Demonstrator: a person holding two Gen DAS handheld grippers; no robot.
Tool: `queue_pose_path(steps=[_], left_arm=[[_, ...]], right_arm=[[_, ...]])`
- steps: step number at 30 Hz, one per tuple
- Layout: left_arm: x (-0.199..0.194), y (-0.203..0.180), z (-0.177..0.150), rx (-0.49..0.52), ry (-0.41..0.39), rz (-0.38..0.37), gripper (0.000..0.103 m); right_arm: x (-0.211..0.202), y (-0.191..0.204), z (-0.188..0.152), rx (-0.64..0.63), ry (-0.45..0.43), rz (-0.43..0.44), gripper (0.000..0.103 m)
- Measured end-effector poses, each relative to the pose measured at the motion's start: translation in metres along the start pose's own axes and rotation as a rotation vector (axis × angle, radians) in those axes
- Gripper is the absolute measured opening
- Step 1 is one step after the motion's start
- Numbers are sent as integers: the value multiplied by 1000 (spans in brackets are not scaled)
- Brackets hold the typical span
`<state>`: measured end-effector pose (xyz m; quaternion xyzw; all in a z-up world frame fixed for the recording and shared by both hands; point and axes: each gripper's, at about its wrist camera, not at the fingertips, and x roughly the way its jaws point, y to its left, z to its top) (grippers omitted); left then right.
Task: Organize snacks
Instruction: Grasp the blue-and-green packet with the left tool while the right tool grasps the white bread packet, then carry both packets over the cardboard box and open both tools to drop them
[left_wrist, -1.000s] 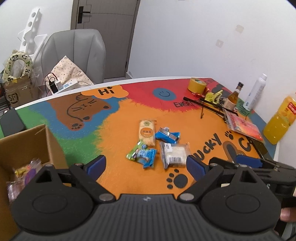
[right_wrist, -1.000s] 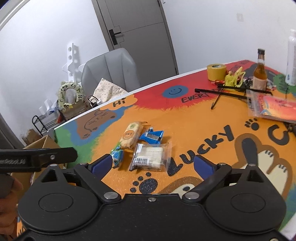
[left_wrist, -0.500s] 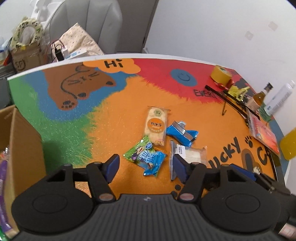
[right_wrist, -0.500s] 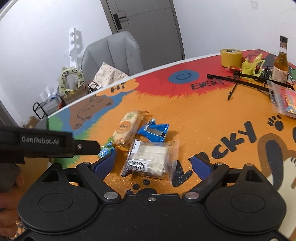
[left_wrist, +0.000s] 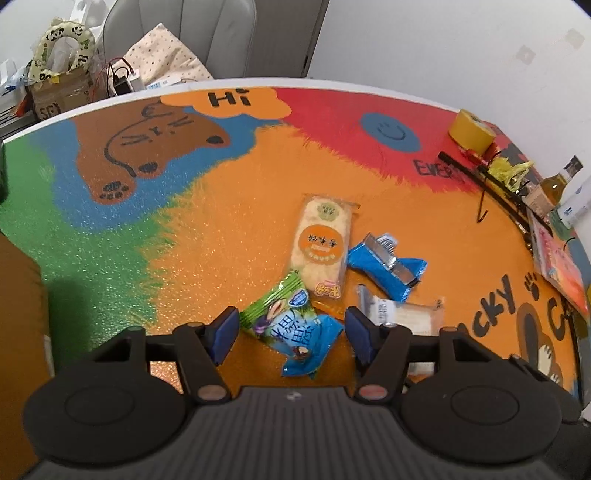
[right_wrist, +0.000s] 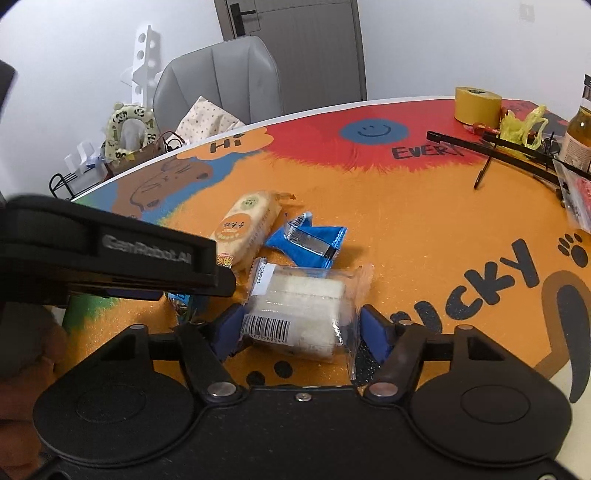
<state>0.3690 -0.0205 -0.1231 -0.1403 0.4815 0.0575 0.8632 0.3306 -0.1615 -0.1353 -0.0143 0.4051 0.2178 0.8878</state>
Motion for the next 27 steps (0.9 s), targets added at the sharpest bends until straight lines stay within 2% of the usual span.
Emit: queue_pose_path(steps=[5,7,11,16,27], left_arm=[[4,-2,-2,19,-19,16,62],[4,-4,-3,32,-24,18,56],[2,-3,-6,54,-22,14,28],[-10,-2,-14,68,6,-47,27],[-78,8,-21,111,-73,-113,26]], right_arm=[[-4,-1,-3,-3,-3,-15,55],[-7,-3,-5,-1,-1,-25,54],[-15,-7,-9,10,3,-29,52],[-26,-6,-10,27,4,-19,50],[-69,17,-1,-23,-50,3,50]])
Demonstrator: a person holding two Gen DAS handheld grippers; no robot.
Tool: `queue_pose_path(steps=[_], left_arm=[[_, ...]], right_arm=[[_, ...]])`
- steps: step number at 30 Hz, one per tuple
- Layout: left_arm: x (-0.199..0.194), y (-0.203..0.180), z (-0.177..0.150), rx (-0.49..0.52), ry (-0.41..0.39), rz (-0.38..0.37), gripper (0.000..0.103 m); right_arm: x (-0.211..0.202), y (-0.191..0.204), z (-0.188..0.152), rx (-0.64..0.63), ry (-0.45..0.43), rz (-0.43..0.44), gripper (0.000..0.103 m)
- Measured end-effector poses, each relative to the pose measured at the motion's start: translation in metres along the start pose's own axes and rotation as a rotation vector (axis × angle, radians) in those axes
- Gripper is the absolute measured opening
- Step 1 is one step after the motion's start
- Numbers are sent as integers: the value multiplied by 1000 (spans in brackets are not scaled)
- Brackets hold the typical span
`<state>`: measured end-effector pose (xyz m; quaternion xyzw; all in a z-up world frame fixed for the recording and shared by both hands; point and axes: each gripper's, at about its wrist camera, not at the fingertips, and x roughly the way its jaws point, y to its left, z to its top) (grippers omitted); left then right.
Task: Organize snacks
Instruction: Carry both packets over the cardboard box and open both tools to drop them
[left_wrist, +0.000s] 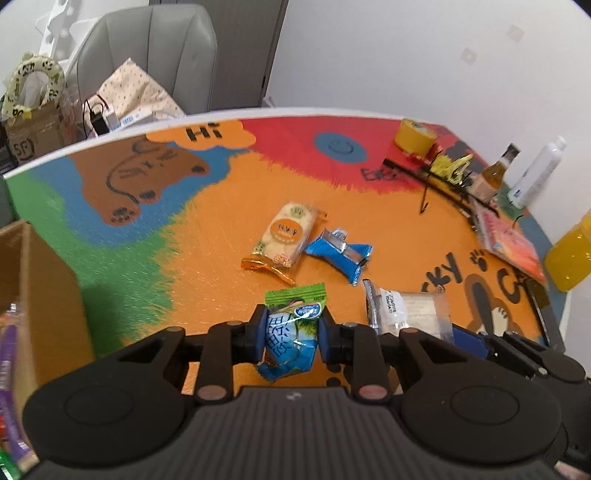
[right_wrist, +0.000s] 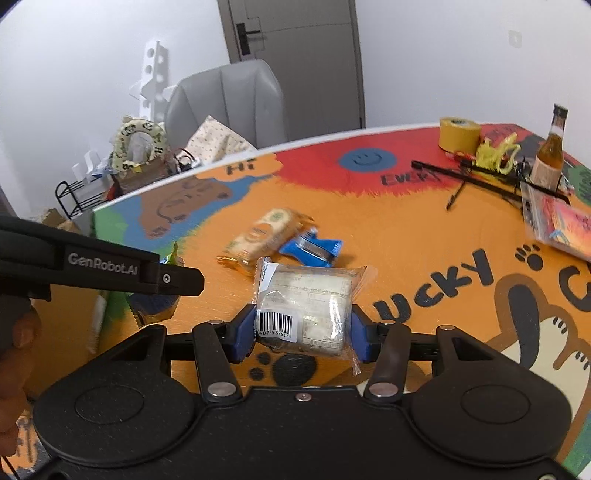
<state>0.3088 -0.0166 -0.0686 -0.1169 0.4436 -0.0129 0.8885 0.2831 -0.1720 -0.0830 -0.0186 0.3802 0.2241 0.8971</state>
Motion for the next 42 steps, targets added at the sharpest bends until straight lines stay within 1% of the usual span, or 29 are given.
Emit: queue_pose_path(steps=[5,12,17,19,23,28,32,36,42], left_arm=[[-29,10,-5,30,-32,-4,26],[-64,34,-13,30,-70,6,26],[-92,51,-14,36,-102,27,26],[-100,57,-15,40,-108,38,26],[-110,73,-18,34,-113,59,26],[-120,100,-23,1,-117,88,26],[-123,119,-25,-17,-115,118,26],[-126,143,-27,-58,-119,145,26],[-128,172,-27,-99,-127,169,26]], right_arm=[[-9,12,5,-13,34,38,50],[-26,42,17,-55,13,95,50],[-30,68,24,-87,8,142,50],[-30,79,26,-103,3,145,50],[-31,98,32,-125,-6,168,50],[-29,124,37,-165,-11,196,50],[-24,143,39,-183,-5,226,50],[-19,160,41,-192,-3,245,50],[-11,186,44,-220,3,266,50]])
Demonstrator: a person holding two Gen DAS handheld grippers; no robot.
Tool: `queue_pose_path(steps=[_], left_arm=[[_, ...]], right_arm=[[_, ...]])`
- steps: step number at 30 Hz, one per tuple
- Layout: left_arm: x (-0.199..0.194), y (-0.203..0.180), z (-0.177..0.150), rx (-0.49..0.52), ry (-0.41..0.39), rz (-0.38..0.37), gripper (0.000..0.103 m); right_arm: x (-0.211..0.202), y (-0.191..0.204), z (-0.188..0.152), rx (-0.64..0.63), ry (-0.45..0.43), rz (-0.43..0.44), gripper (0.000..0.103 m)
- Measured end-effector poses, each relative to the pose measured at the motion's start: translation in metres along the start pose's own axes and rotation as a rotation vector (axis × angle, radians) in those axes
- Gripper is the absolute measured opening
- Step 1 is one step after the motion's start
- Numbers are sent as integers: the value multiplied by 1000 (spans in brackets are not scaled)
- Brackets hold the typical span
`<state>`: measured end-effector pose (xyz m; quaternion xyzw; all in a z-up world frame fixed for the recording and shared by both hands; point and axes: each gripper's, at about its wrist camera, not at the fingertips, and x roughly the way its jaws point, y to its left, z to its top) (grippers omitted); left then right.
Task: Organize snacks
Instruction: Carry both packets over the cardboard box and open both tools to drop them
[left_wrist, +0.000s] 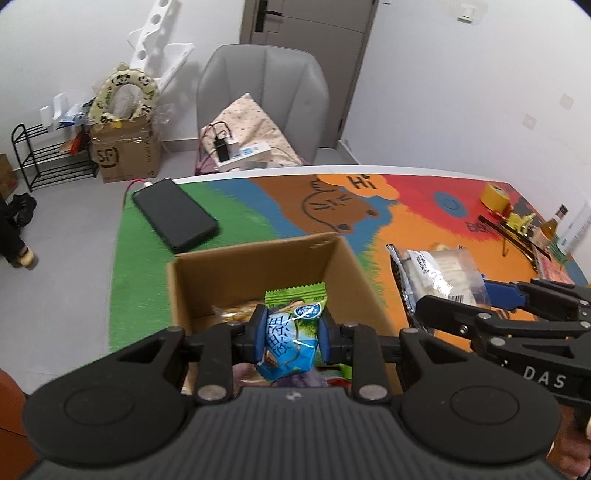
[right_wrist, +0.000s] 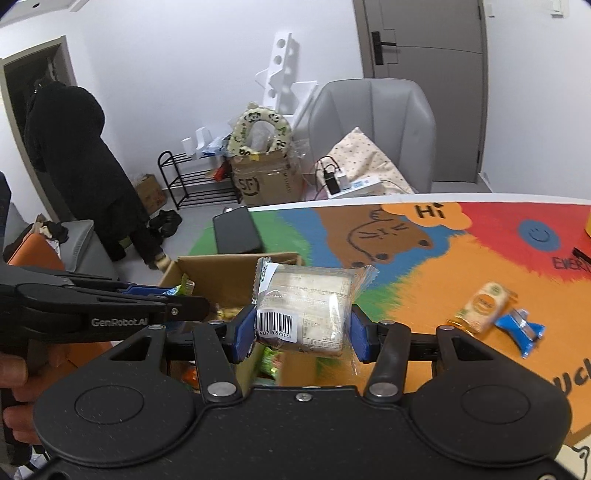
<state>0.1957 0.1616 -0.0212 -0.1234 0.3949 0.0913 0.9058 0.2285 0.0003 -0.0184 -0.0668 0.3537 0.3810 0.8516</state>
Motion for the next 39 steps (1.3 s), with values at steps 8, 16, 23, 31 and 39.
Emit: queue_pose_path(steps=[8,16,23,31,39], left_arm=[[15,28,5,-43,-8,15,31],[4,51,3,-81,-21,5,45],[-2,64,2,-92,-24,8,56],[-5,69,-1,-93,-29,15,72],[-12,58,-4,-82,-50,-6,84]], right_arm=[[21,21,10,-26,17,10,50],[43,32,19,-42,41,8,50],[56,38,24,-36,63,29,51],[51,31,24,-16,47,23,70],[23,10,6,40,7,-15,82]])
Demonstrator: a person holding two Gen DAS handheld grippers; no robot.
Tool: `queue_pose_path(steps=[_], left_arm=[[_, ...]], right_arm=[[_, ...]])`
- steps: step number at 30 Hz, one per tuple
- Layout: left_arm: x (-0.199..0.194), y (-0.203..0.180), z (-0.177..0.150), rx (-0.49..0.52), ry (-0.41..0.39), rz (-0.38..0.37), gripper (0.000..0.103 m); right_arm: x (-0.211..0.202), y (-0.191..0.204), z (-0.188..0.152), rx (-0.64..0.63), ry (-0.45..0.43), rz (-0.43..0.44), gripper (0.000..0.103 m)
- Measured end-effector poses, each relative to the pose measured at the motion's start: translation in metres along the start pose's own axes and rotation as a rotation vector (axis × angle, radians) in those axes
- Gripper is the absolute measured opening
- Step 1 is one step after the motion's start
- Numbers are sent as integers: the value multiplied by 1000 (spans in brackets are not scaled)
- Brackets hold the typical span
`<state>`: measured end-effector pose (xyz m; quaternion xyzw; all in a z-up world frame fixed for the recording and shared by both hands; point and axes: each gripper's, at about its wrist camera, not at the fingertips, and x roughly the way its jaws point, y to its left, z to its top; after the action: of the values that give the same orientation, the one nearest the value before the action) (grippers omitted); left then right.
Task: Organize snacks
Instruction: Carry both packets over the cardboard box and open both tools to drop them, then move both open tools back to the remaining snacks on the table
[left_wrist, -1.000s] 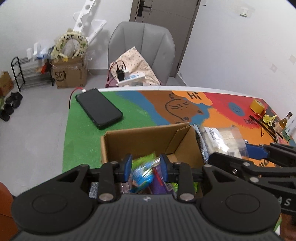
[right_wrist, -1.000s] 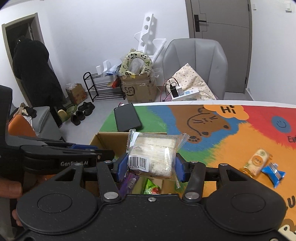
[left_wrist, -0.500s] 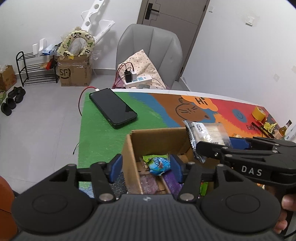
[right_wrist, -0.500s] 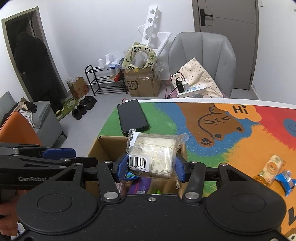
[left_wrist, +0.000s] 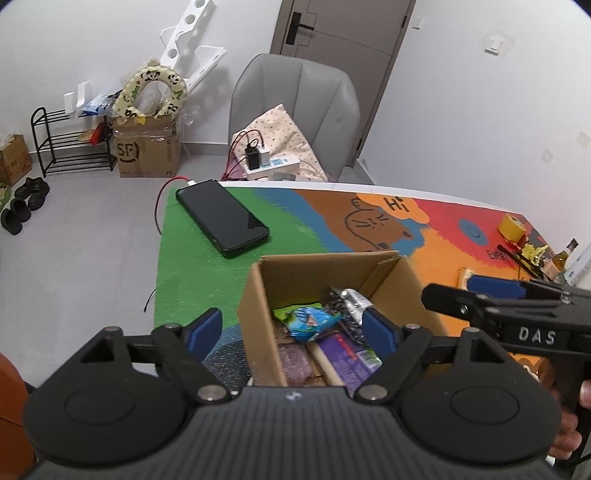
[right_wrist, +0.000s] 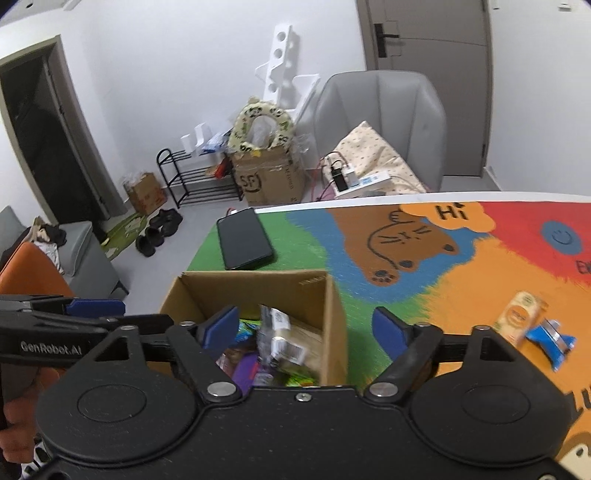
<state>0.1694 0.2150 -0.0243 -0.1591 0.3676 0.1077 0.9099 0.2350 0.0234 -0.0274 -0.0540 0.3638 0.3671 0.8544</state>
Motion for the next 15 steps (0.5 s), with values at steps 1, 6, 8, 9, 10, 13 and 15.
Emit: queue_pose_path(steps=[1,6,8,9,10,13,15], left_arm=[[-1,-2,-1,4,-3,-6,84],[1,-17,-6,37,5,-30,88],[5,-23,-7,43,20,-31,88],[6,-26,-8,46,24,-31,88],[7,-30,-9,53,25,-33,88],[11,-40,-10,64,36,-43,88],[13,-49,-12,75,44,-54,89]], right_arm=[[-3,-2,-3,4,-1,-3,82],[-15,-18,-17,31,-24,-33,89],[-20,-27,-22,49,-33,-44,91],[-22,-31,-25,60,-35,-49,92],[-24,-35,-27,68,-36,-53,93],[-28,-45,-33,79,-39,-66,96],[-31,-50,-36,78,-42,-73,99]])
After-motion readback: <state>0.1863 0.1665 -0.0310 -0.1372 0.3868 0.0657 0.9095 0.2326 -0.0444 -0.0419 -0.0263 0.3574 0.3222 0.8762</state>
